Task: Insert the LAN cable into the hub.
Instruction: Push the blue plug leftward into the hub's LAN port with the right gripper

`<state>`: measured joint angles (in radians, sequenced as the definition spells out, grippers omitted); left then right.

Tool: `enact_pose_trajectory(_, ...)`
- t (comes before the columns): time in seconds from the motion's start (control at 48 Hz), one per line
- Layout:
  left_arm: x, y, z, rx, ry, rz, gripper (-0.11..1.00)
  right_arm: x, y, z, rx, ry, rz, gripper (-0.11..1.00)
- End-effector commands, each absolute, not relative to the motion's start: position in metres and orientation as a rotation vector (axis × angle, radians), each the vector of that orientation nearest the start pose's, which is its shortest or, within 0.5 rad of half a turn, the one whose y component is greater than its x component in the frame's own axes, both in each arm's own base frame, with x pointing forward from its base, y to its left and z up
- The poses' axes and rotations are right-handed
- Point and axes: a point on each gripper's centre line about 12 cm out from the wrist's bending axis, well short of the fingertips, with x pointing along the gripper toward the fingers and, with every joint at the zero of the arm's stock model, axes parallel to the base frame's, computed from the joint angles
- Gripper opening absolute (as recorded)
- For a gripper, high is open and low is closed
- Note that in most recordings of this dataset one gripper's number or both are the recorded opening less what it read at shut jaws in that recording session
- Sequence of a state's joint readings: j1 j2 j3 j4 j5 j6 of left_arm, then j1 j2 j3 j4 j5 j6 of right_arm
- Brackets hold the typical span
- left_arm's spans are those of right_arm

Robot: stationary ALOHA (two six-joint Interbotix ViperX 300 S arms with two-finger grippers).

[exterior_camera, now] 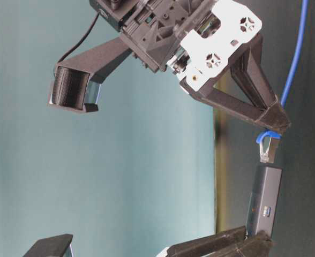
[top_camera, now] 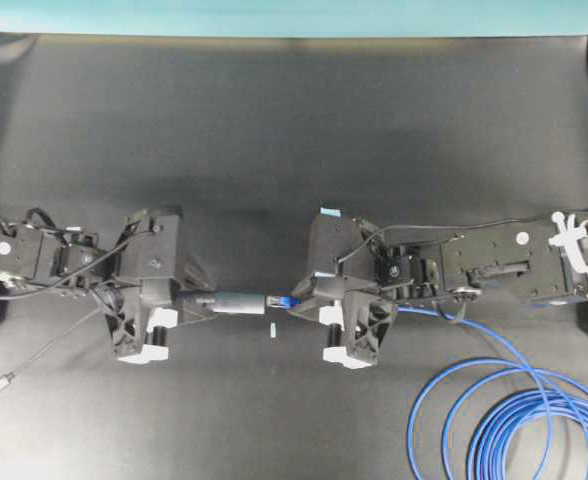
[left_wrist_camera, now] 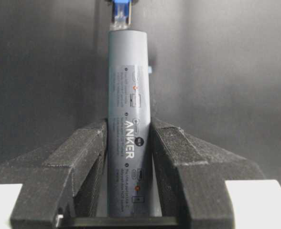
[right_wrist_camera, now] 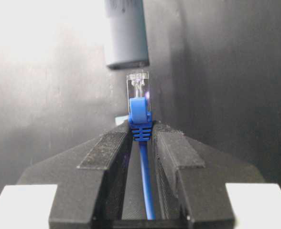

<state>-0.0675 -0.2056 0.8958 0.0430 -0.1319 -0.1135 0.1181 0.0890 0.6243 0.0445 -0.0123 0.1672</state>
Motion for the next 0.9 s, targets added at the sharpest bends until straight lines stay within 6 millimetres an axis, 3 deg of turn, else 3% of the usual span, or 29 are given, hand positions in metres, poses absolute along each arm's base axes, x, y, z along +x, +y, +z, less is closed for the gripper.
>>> enact_pose_trajectory(0.0, 0.3337, -0.0233, 0.1877, -0.049, 0.533, -0.054, 0.28, 0.4049, 0.0492, 0.1556, 0.161, 0.685, 0.044, 0.13)
enact_pose_trajectory(0.876, 0.3363, -0.0214, 0.1860, -0.050, 0.539, -0.048, 0.28, 0.4090, 0.0536, 0.1503, 0.155, 0.704, 0.052, 0.13)
